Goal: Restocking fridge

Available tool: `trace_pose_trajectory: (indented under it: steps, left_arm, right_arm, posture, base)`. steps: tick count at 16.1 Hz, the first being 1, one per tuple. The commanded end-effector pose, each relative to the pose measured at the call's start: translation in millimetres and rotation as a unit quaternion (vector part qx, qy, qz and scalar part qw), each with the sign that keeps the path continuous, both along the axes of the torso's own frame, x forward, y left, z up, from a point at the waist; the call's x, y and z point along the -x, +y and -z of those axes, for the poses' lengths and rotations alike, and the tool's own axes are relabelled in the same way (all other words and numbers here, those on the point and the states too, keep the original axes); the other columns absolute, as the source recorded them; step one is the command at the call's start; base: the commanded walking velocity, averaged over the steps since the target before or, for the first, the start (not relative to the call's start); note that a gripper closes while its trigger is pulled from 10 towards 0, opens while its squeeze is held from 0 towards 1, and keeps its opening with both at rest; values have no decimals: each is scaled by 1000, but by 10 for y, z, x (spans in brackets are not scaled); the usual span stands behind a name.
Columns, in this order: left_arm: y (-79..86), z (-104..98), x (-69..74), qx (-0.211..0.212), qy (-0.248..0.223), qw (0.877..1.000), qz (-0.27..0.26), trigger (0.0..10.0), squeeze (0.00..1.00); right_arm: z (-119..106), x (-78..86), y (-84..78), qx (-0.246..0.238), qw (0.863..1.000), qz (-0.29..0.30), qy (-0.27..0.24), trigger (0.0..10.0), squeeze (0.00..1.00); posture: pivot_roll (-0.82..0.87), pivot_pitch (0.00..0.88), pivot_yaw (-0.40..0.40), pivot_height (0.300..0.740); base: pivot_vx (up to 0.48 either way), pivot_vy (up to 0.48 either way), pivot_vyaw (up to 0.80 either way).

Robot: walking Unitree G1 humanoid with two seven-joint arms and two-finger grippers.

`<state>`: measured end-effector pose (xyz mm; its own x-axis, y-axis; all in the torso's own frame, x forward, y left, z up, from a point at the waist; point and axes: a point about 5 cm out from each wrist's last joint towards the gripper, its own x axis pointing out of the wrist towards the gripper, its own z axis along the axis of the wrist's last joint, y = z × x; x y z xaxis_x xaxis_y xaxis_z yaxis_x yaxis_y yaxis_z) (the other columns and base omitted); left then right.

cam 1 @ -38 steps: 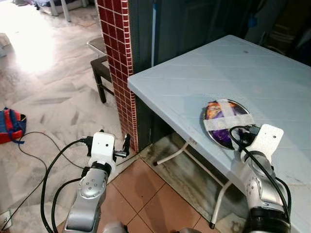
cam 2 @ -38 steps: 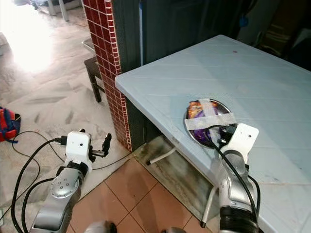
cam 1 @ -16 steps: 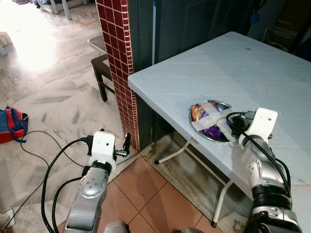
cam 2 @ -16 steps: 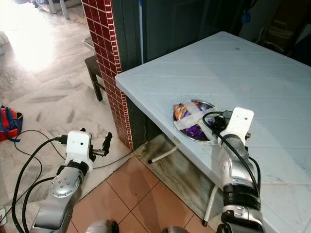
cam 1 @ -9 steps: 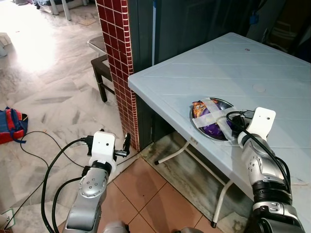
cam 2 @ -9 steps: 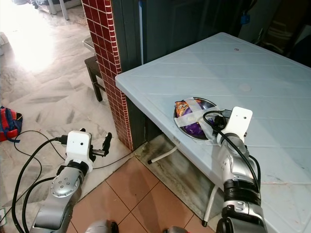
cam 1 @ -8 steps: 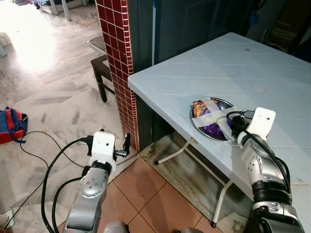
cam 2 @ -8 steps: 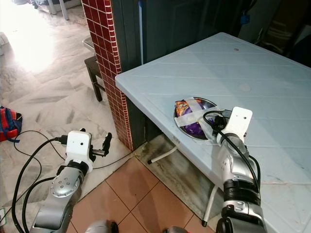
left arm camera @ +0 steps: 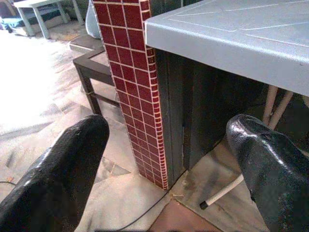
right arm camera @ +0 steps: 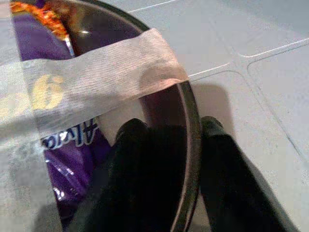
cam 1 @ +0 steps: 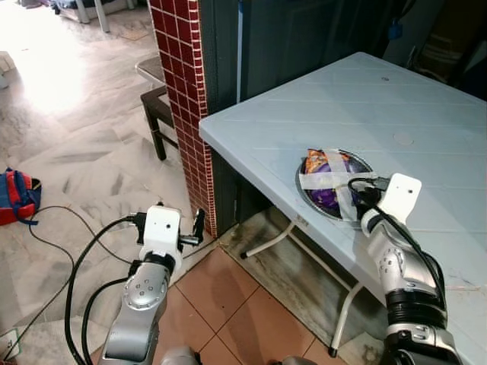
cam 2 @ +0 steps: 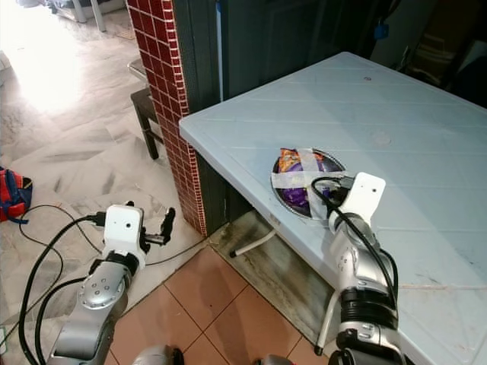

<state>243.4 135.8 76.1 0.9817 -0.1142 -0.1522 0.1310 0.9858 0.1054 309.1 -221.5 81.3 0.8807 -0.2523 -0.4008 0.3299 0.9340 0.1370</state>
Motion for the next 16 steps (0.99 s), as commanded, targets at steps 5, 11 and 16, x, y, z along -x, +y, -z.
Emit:
trace_pose_trajectory:
  steps: [5, 11, 16]
  left_arm:
    - [6, 3, -5, -1, 2, 1000, -1, 10000, 0]
    - [5, 0, 13, 7, -2, 1000, 0, 10000, 0]
    - [-43, -6, -38, 10, 0, 1000, 11, 10000, 0]
  right_arm:
    - [238, 134, 58, -70, 995, 38, 59, 0, 0]
    - [246, 239, 205, -52, 998, 14, 27, 0, 0]
    - [37, 113, 306, -39, 997, 6, -69, 0, 0]
  posture:
    - [68, 16, 1, 740]
    - [67, 9, 2, 740]
    - [73, 8, 7, 740]
  base:
    - [0, 0, 0]
    - [0, 0, 0]
    - [0, 0, 0]
